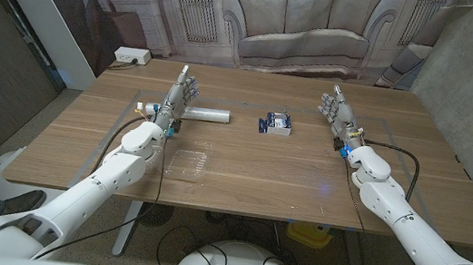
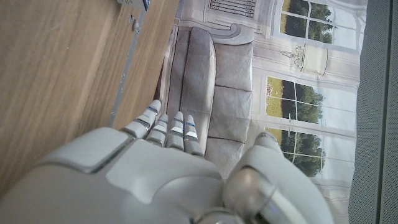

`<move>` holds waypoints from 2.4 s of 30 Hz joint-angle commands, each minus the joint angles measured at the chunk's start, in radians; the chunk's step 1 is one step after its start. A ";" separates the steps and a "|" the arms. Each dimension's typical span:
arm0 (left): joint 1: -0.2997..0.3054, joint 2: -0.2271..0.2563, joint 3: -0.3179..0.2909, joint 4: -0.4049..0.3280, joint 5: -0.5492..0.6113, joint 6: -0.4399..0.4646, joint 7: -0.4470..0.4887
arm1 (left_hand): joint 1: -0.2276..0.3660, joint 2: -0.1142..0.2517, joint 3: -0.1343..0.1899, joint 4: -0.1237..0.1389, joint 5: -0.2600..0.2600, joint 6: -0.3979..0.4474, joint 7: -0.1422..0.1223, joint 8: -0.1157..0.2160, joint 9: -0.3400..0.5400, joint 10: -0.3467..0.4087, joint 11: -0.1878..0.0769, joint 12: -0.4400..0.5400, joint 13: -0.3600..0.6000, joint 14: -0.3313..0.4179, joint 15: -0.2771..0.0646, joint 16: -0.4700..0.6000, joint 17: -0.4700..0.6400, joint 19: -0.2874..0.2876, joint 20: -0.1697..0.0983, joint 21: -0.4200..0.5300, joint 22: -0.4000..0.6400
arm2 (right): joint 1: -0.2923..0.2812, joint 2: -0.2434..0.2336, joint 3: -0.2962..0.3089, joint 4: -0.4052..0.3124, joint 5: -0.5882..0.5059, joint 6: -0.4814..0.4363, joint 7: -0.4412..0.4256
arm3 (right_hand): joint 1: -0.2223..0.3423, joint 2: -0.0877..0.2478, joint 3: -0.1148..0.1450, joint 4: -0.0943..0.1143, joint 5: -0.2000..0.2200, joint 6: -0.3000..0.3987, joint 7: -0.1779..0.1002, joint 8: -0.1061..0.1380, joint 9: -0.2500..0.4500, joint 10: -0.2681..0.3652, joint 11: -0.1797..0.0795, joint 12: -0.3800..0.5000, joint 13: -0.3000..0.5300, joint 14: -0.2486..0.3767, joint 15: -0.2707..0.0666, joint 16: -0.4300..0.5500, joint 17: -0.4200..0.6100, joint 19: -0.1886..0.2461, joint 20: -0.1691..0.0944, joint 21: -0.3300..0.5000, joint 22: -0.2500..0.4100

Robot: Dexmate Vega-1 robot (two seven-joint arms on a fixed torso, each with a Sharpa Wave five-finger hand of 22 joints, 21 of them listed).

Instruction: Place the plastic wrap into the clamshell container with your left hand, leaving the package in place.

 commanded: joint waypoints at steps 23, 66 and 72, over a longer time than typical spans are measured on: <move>-0.041 0.043 0.039 -0.029 0.261 0.015 0.222 | 0.048 0.035 0.004 -0.007 0.013 0.071 -0.007 0.025 0.006 0.069 -0.012 0.024 0.003 0.068 -0.014 0.023 0.001 0.033 0.013 0.020 0.004 | 0.001 0.004 0.011 0.012 0.002 0.000 -0.021 | 0.005 0.004 0.006 -0.003 0.004 0.008 -0.001 0.007 0.003 0.008 -0.002 0.001 0.001 0.008 -0.002 0.004 0.003 0.010 -0.003 -0.003 0.003; 0.006 0.216 0.074 -0.202 0.775 0.175 0.507 | 0.189 0.036 0.004 -0.076 0.038 0.228 -0.031 0.045 0.008 0.222 -0.055 0.038 0.006 0.227 -0.052 0.033 0.003 0.192 -0.011 0.051 0.008 | -0.061 -0.017 0.013 -0.141 -0.041 -0.067 -0.170 | 0.006 0.008 0.003 -0.008 0.004 0.007 -0.002 0.005 0.003 0.005 -0.002 0.000 0.002 0.006 0.001 0.003 0.003 0.014 -0.002 -0.020 0.004; 0.022 0.251 0.076 -0.263 0.835 0.256 0.514 | 0.234 0.018 0.004 -0.105 0.044 0.226 -0.026 0.040 0.008 0.220 -0.055 0.031 0.006 0.227 -0.054 0.027 0.002 0.188 -0.009 0.044 0.007 | -0.062 -0.020 0.014 -0.158 -0.050 -0.075 -0.187 | 0.006 0.008 0.003 -0.008 0.004 0.007 -0.003 0.005 0.003 0.004 -0.002 0.000 0.002 0.004 0.002 0.002 0.003 0.011 0.000 -0.024 0.004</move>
